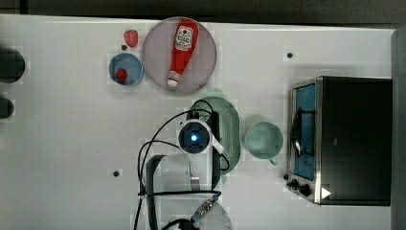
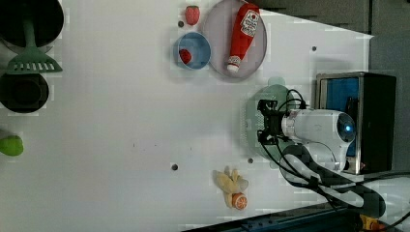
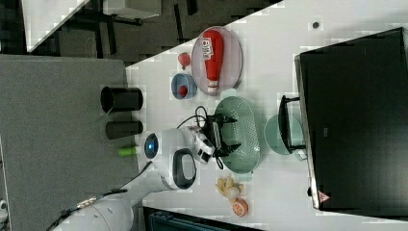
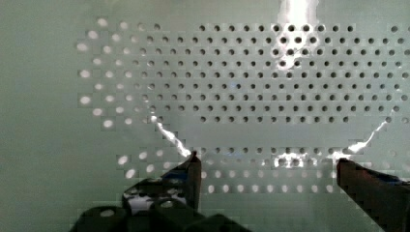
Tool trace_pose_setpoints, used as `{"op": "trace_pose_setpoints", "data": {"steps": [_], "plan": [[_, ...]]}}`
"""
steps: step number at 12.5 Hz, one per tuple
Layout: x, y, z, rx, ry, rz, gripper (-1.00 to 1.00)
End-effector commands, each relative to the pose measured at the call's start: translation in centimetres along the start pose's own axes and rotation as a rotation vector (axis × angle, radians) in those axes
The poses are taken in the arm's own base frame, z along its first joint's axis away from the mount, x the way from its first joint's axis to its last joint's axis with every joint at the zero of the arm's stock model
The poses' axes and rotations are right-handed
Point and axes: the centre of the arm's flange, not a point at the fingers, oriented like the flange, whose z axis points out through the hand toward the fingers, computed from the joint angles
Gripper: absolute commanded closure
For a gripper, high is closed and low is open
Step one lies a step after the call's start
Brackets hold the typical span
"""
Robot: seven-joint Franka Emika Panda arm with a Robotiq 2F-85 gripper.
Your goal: Drag strainer right to left.
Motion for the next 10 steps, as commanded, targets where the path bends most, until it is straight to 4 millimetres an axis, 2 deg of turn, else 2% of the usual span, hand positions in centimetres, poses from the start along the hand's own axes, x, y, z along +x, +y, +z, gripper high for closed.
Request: {"op": "trace_pose_setpoints", "data": {"steps": [1,5,10], "plan": [[-5.0,0.4,-0.7,0.008,-0.007,-0.028,-1.00],[-8.4,0.0,-0.4,-0.020,-0.007,-0.070,-1.00],[-13.1,-1.0,-0.5,-0.056,-0.021,0.011,-1.00]]}}
